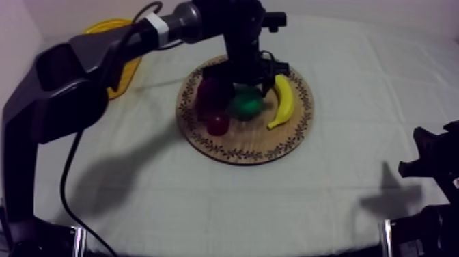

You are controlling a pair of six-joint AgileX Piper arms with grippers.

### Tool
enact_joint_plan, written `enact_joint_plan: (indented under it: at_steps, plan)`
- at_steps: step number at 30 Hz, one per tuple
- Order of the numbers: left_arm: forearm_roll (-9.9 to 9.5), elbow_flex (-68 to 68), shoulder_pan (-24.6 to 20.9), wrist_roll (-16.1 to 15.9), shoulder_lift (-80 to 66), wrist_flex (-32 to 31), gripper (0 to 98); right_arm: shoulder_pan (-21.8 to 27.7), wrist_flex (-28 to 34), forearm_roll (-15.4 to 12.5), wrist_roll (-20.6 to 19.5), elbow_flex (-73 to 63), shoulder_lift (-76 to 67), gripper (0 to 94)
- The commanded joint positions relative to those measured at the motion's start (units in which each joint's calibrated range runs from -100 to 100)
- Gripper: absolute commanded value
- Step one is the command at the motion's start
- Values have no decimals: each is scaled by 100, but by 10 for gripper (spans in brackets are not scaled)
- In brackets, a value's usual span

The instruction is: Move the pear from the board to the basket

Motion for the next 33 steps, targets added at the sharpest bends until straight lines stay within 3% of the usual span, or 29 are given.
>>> enact_joint_plan:
  at_steps: [1,8,16,24,33]
  plan:
    - [-215,136,6,55,-675,45,513,1,-3,-2,1,4,-2,3]
    - [-620,917,-269,145,-2740,108,536,1,-3,-2,1,4,-2,3]
    - [-915,1959,-1198,28,-4226,121,551,1,-3,-2,1,4,-2,3]
    - [-1093,2817,-2066,-98,-4395,117,548,1,-3,-2,1,4,-2,3]
    - [-1189,2949,-2472,-53,-3614,106,545,1,-3,-2,1,4,-2,3]
